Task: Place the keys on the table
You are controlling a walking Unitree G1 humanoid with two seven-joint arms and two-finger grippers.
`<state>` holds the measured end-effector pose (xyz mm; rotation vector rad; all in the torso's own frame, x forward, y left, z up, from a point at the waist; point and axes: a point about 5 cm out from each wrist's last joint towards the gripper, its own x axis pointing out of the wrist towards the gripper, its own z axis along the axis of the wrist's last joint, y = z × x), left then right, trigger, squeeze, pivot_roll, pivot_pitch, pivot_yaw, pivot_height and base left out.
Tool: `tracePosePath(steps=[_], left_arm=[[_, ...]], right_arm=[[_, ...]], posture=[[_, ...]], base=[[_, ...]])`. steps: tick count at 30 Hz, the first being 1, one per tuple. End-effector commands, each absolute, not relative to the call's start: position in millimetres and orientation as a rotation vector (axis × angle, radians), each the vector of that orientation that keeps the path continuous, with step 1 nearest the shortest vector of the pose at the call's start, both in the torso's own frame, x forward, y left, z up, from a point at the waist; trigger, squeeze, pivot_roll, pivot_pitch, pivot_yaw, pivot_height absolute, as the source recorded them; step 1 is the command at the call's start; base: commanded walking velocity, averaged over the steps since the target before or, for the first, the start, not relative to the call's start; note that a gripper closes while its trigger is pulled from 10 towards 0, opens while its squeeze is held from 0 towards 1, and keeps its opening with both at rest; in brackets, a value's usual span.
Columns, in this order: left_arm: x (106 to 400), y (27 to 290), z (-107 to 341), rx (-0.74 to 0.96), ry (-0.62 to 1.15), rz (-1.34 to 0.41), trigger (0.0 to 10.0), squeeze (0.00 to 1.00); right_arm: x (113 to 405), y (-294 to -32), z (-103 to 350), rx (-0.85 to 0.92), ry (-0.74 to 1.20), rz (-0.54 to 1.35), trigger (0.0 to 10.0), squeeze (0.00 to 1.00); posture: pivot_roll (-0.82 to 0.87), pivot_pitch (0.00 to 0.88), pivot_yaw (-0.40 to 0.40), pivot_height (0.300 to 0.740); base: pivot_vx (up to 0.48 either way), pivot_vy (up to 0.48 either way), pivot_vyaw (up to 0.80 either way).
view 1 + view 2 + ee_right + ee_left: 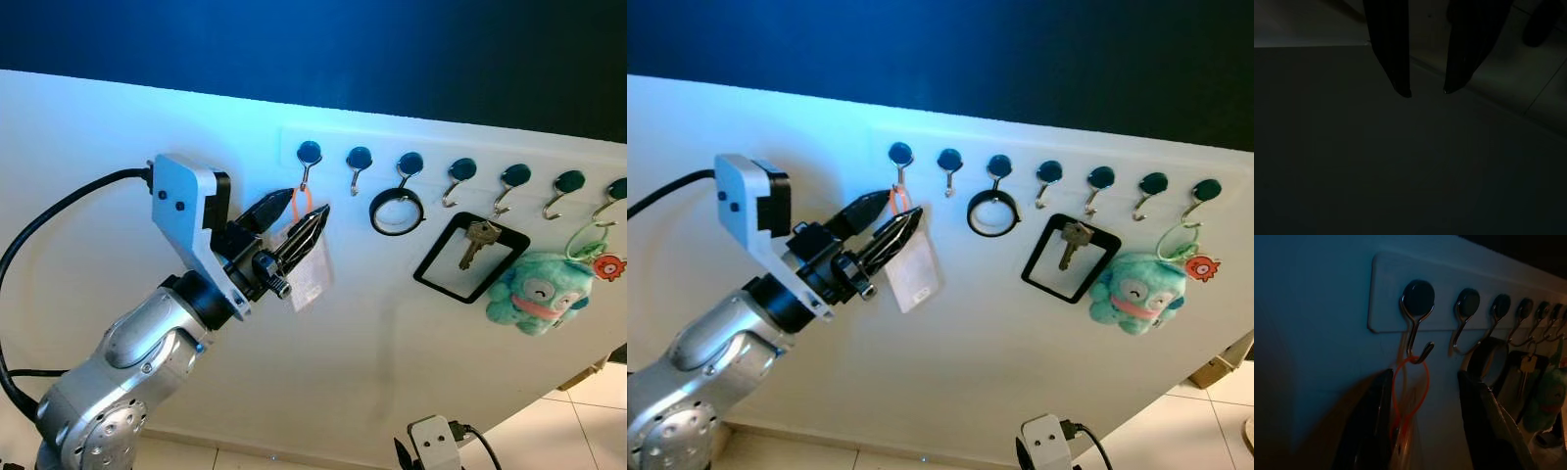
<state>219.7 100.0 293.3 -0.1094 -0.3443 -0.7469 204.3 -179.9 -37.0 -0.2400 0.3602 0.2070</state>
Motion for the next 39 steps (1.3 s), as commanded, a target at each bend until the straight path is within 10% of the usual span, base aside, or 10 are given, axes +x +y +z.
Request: tracePosePath(steps=[1, 7, 8, 35, 37, 39], left_arm=[[218.8, 96.2, 289.6, -0.119, -0.316, -0.77, 5.0, 0.0], [219.2, 97.9, 287.9, -0.116, -0.307, -0.746, 6.1, 0.0], [219.7, 99.2, 287.5, -0.118, -0.305, -0.734, 10.0, 0.0], [222.1, 103.7, 277.1, -0.062, -0.269, -0.672, 10.0, 0.0], [222.4, 104.3, 277.2, -0.064, -0.271, -0.669, 7.9, 0.0], [222.5, 104.5, 277.1, -0.065, -0.272, -0.668, 7.9, 0.0]], right_arm=[[197.5, -183.0, -41.5, -0.241, 0.384, 0.199, 10.0, 0.0], [197.8, -183.5, -41.7, -0.243, 0.386, 0.199, 10.0, 0.0], [197.6, -183.6, -41.9, -0.243, 0.387, 0.199, 10.0, 0.0], [198.0, -183.1, -42.9, -0.245, 0.391, 0.205, 10.0, 0.0], [198.0, -183.4, -42.9, -0.246, 0.391, 0.204, 10.0, 0.0], [198.0, -183.5, -42.9, -0.246, 0.391, 0.204, 10.0, 0.0]], posture=[[0.13, 0.16, -0.042, 0.74], [0.13, 0.159, -0.043, 0.74], [0.13, 0.159, -0.043, 0.74], [0.13, 0.149, -0.047, 0.74], [0.13, 0.148, -0.047, 0.74], [0.13, 0.148, -0.047, 0.74]], base=[[0.0, 0.0, 0.0], [0.0, 0.0, 0.0], [0.0, 0.0, 0.0], [0.0, 0.0, 0.0], [0.0, 0.0, 0.0], [0.0, 0.0, 0.0]])
